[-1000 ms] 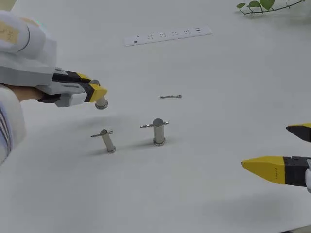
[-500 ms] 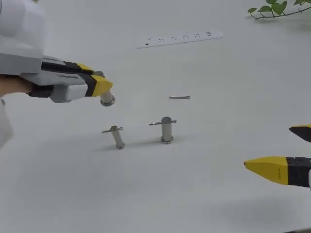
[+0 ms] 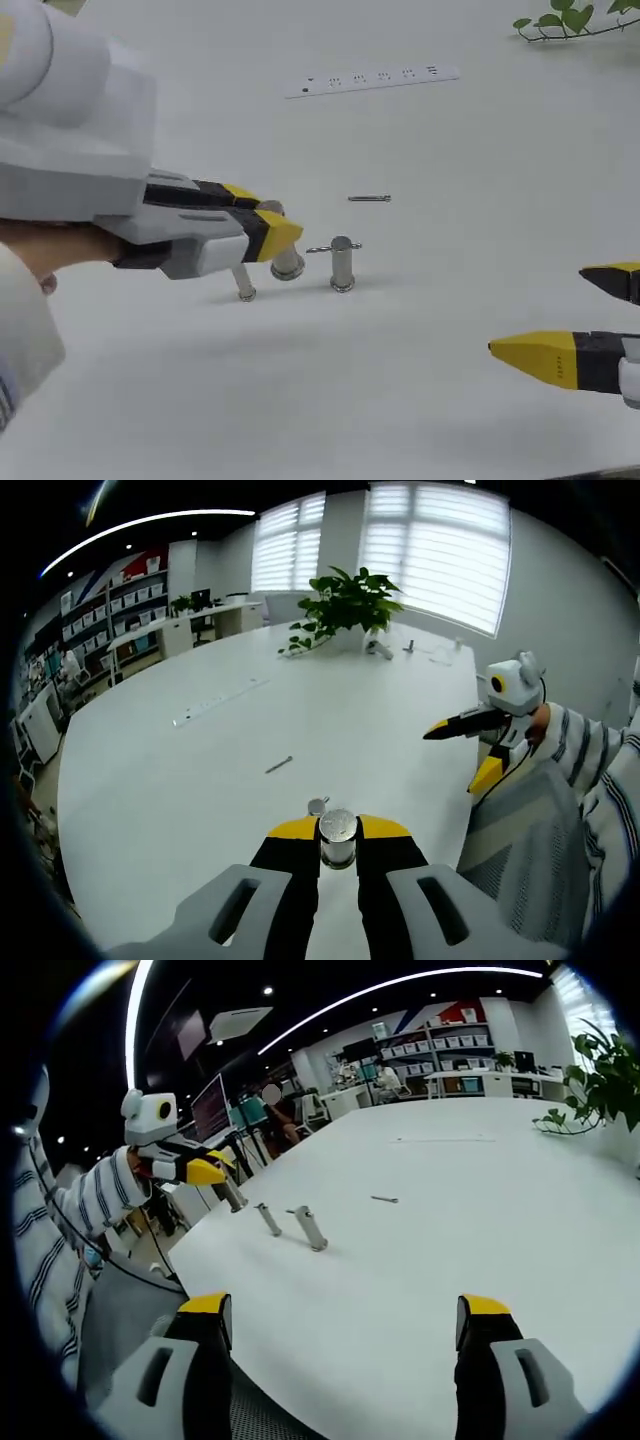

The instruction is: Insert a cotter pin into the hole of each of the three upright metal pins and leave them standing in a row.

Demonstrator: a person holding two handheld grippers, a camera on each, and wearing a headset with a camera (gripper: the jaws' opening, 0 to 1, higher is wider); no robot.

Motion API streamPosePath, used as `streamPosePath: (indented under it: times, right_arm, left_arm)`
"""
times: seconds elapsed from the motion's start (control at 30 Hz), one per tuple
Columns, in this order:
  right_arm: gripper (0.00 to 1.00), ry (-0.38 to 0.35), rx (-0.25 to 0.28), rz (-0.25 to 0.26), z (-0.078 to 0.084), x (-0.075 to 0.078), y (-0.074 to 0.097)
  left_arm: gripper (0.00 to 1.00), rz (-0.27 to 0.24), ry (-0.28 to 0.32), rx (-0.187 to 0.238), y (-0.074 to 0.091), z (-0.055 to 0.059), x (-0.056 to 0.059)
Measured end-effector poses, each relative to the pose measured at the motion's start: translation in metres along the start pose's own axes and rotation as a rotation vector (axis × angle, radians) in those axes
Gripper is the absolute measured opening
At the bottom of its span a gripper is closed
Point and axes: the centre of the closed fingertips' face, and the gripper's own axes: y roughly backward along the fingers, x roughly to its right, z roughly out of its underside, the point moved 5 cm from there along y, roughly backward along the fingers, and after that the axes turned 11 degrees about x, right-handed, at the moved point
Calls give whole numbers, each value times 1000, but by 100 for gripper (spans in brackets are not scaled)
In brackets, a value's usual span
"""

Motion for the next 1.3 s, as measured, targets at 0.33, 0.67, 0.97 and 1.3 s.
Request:
streamPosePath:
  times: [0.33, 0.67, 0.97, 1.3]
  right_arm:
    - [91, -5, 3, -10, 1, -1, -1]
    - [91, -7, -12, -22, 5, -1, 0]
    - [91, -12, -17, -39, 9, -5, -3]
    - [91, -7, -33, -64, 13, -9, -6]
  left_arm:
    - [9, -24, -60, -61, -17, 26, 22]
    - [9, -80, 23, -103, -20, 59, 25]
    - [9, -143, 14, -122, -24, 69, 24]
    - [9, -179, 51, -115, -32, 79, 23]
